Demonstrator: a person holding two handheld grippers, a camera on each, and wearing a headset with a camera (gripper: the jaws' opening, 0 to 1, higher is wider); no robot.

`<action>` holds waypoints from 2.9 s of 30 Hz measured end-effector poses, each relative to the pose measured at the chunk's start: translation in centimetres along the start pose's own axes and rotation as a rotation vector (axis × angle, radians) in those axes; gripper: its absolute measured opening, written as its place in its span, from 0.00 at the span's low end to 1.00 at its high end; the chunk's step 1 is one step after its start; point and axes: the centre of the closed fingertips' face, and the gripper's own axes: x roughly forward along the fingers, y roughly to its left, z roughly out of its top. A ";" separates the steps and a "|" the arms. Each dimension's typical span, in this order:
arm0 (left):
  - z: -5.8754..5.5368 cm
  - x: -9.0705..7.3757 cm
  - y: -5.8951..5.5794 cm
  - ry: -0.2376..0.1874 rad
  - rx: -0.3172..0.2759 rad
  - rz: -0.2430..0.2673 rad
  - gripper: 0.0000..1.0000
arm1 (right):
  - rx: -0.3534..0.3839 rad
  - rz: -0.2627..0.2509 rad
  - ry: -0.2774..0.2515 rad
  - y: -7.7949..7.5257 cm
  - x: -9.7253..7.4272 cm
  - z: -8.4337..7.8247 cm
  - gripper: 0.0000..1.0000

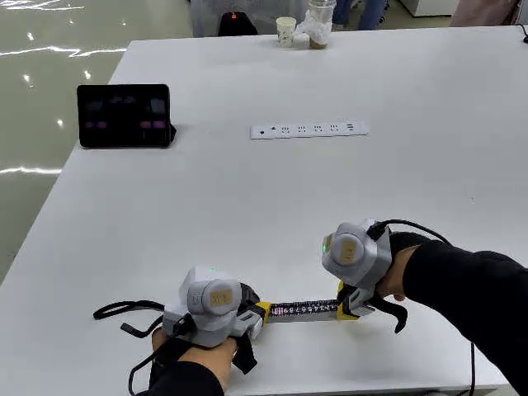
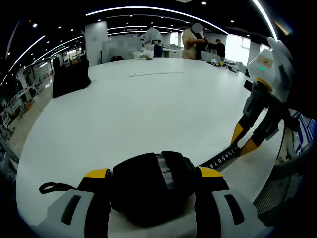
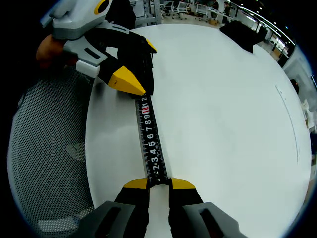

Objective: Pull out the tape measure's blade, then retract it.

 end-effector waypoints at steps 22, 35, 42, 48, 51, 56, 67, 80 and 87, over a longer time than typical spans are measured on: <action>0.0 0.0 0.0 -0.003 -0.001 -0.001 0.64 | -0.124 -0.003 -0.052 0.4 0.2 0.8 0.12; 0.0 0.0 0.0 -0.004 -0.001 -0.001 0.64 | -0.112 -0.012 -0.069 0.6 0.3 1.6 0.12; 0.0 0.0 0.0 -0.004 -0.002 -0.002 0.64 | -0.113 -0.013 -0.077 0.5 0.4 1.8 0.12; 0.0 0.0 0.0 -0.004 -0.001 -0.001 0.64 | -0.080 -0.010 -0.086 0.6 0.4 1.9 0.11; 0.0 0.0 0.0 -0.004 -0.001 -0.001 0.64 | -0.081 -0.009 -0.085 0.5 0.5 2.0 0.11; 0.0 0.0 0.0 -0.004 -0.001 -0.001 0.64 | -0.081 -0.006 -0.085 0.6 0.5 2.2 0.11; 0.0 0.0 0.0 -0.005 0.000 -0.002 0.64 | -0.081 0.000 -0.096 0.7 0.6 2.6 0.11; 0.0 0.0 0.0 -0.005 -0.003 -0.003 0.64 | -0.072 -0.004 -0.099 0.7 0.8 3.1 0.11; 0.0 0.0 0.0 -0.004 -0.003 -0.004 0.64 | -0.071 -0.008 -0.100 0.8 0.9 3.3 0.11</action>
